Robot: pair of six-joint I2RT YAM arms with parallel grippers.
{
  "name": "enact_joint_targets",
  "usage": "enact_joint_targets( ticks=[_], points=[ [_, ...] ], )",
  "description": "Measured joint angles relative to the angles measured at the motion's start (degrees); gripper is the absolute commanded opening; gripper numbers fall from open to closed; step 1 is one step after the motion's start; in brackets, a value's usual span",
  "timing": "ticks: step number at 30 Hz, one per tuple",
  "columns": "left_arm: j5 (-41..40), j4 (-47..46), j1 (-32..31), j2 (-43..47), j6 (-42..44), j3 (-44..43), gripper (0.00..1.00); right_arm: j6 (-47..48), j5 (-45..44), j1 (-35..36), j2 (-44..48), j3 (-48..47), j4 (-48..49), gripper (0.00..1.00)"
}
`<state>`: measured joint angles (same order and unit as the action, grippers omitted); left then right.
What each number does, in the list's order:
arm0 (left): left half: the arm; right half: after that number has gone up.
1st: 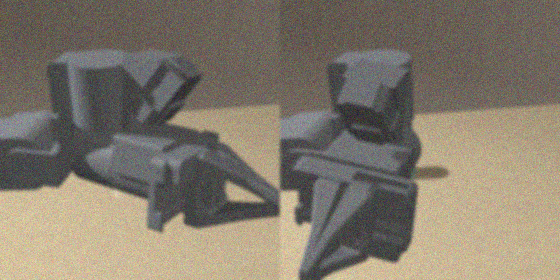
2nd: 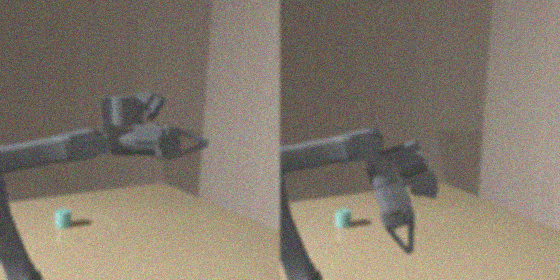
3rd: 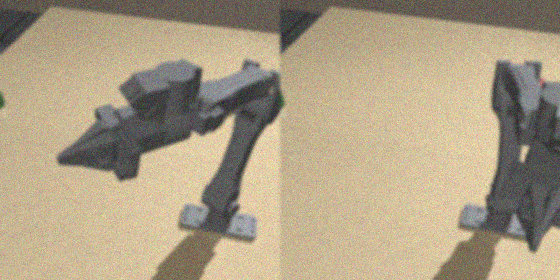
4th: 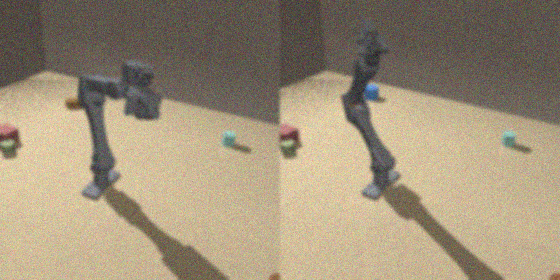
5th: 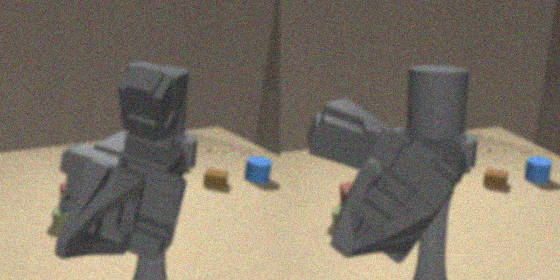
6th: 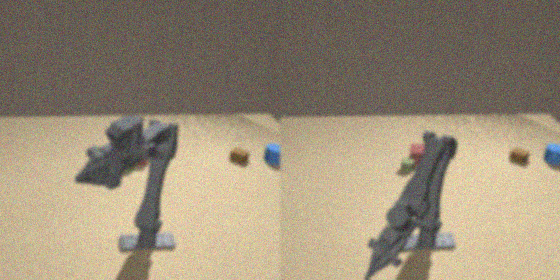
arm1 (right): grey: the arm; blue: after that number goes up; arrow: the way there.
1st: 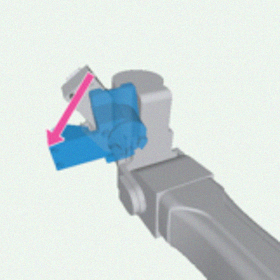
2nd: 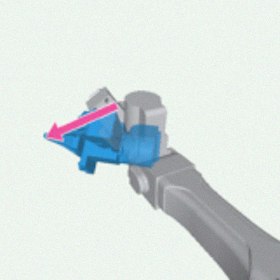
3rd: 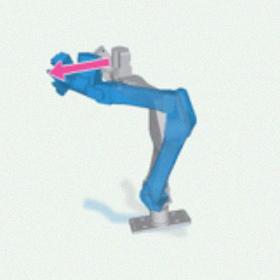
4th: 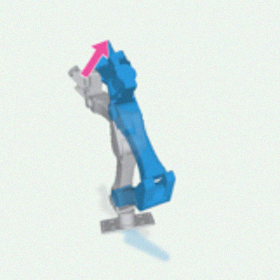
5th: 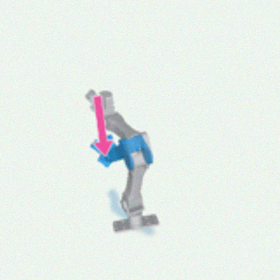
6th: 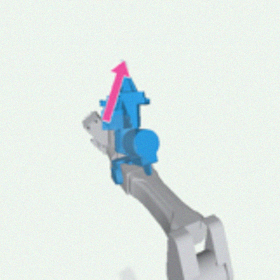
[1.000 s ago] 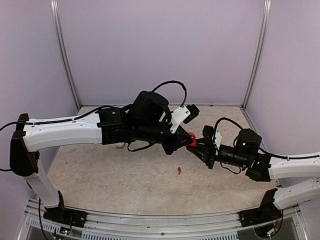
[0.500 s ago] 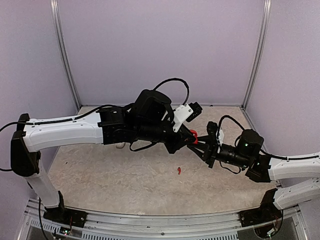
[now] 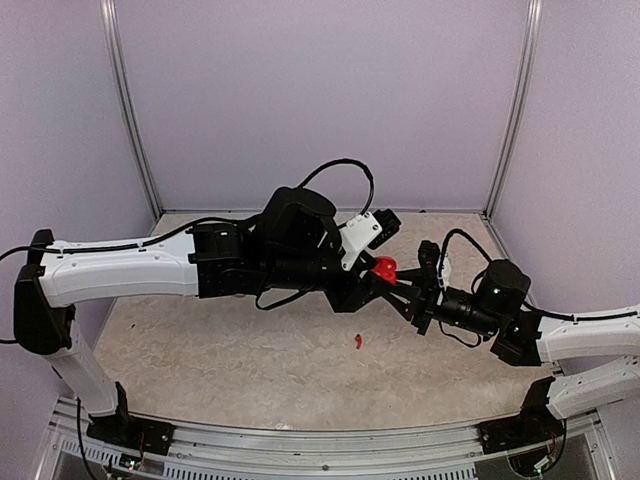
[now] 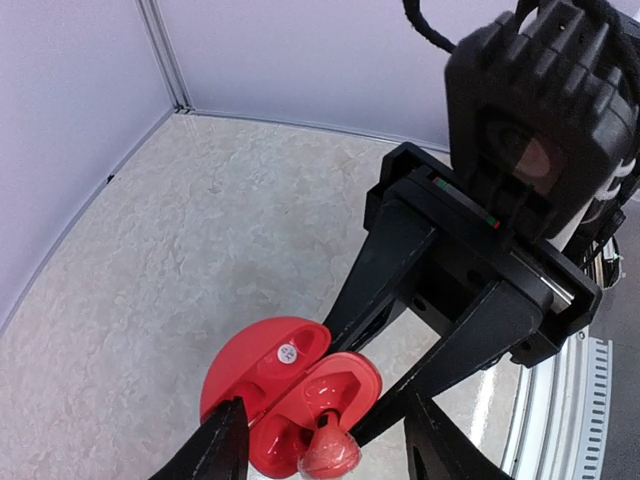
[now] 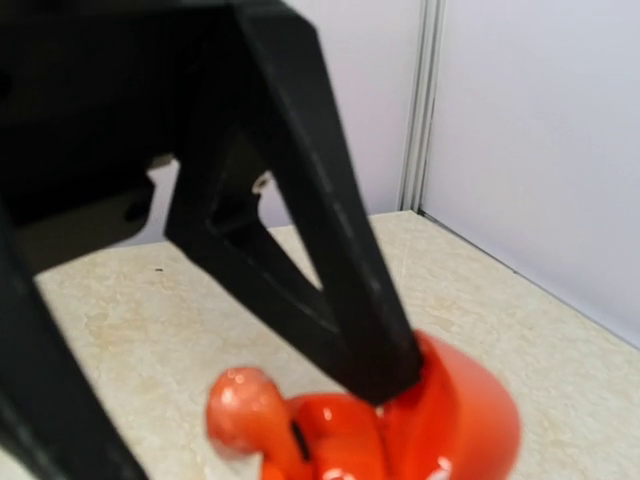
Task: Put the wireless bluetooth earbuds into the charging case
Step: Insert the right earbud into the right side groove of the charging case, then adjust the right earbud in the right side groove of the charging case.
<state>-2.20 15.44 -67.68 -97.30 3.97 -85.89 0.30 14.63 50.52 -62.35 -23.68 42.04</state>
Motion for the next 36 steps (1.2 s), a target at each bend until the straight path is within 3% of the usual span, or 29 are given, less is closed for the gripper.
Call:
enact_joint_targets(
  ticks=[15,23,26,36],
  points=[
    [-2.36,-6.58,0.37,8.41,2.82,12.48,0.80,0.02,3.63,0.85,0.76,0.00,4.83,0.00],
    [3.10,-10.97,3.48,16.98,5.16,18.14,0.89,0.04,7.26,0.85,2.38,-0.09,3.78,0.00],
    [6.23,-11.43,3.89,19.74,7.93,19.67,0.98,0.09,10.47,0.85,2.51,-0.39,1.92,0.00],
    [12.55,-11.13,1.20,21.35,13.88,20.02,0.99,0.07,19.98,0.85,1.90,-2.08,-0.61,0.00]
  ],
)
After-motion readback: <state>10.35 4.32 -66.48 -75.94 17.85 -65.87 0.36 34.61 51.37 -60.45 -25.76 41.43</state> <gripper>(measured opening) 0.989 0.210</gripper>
